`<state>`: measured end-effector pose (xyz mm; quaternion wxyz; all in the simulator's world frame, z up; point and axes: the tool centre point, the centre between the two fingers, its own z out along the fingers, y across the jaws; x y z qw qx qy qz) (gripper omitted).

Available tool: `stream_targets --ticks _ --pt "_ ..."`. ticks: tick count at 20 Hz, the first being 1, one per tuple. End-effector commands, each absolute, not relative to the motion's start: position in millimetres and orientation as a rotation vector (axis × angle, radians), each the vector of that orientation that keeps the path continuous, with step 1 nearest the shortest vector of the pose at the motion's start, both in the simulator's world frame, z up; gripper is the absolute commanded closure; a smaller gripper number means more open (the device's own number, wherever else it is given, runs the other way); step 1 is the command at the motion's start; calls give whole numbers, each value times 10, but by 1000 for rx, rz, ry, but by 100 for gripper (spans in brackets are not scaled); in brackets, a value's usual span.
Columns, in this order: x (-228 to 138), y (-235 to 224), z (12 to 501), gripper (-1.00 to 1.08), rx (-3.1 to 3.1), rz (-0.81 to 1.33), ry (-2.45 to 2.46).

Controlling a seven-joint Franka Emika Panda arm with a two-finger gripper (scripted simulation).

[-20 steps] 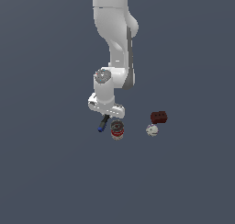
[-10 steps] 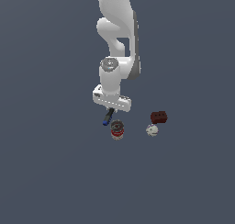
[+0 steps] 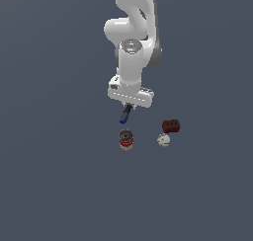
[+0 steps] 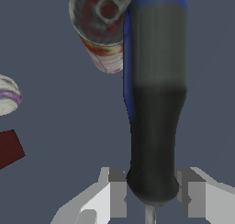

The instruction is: Pick up a designated object from a clutter of objects.

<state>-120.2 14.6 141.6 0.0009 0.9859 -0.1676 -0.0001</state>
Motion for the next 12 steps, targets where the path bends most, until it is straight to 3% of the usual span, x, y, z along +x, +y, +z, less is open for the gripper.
stream_targets --ticks 1,12 --pt "-1255 263 1609 108 3094 1 -527" --pt "-1493 833 2500 108 3092 2 -526"
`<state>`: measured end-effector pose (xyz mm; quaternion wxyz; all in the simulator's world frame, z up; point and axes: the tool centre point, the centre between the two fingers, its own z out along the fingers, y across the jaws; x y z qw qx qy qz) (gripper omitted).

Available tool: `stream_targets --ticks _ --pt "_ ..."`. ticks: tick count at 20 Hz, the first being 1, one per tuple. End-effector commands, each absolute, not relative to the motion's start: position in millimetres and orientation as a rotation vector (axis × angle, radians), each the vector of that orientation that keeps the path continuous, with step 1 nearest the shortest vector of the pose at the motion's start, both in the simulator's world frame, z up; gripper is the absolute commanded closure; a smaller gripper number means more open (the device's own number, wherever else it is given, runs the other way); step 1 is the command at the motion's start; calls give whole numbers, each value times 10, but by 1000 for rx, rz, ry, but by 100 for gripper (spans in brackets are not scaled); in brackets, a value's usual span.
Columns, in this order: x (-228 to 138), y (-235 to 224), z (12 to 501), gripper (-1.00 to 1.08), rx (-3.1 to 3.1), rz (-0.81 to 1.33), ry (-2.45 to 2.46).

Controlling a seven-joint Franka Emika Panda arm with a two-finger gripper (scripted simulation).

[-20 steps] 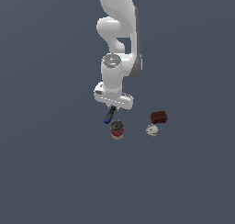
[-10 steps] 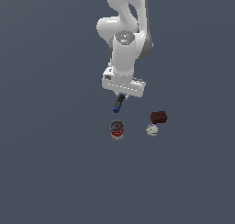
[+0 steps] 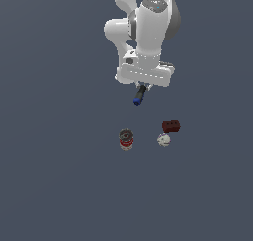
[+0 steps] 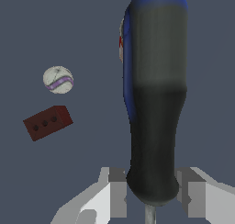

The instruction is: Pick up a designated object from a clutter of objects.

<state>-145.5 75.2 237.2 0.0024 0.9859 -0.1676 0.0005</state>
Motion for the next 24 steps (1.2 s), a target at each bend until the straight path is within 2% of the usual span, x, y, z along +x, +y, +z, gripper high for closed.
stream_targets --ticks 1,16,24 --pt "-1514 885 2582 108 3092 2 -526" --pt "-1818 1707 3852 108 3095 0 -523" --pt "-1897 2004 4308 108 3097 0 -524"
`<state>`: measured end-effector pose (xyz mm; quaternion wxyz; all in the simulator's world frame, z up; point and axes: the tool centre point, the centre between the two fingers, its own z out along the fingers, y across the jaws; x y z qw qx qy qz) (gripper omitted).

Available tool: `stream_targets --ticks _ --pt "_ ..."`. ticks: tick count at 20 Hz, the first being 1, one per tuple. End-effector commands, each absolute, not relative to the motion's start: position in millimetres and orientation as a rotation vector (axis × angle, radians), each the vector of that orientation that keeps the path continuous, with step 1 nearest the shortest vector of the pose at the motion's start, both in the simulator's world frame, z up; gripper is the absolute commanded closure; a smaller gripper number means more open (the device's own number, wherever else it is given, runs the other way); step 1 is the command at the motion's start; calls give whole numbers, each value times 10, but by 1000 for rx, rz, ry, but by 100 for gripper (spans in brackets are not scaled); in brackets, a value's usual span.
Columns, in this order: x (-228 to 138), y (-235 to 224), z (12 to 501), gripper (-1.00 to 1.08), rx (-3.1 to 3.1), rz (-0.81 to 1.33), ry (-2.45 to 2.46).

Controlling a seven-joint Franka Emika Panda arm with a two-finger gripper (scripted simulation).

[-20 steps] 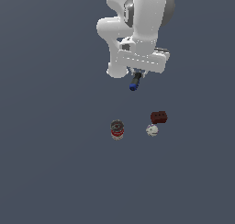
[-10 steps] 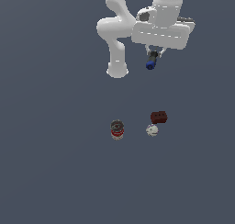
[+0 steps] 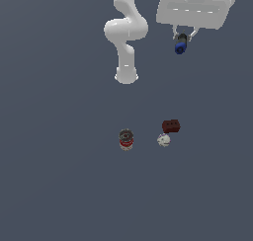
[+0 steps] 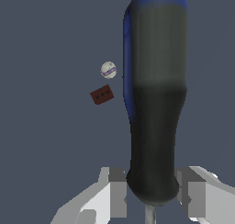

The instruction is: Pick up a designated object from a clutter of objects.

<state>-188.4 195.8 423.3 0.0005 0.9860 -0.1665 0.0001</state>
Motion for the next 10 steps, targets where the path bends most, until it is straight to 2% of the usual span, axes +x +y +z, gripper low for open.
stream_targets --ticks 1,10 --pt "-1902 2029 4344 108 3097 0 -524" --pt "-1907 2111 4470 108 3097 0 -526"
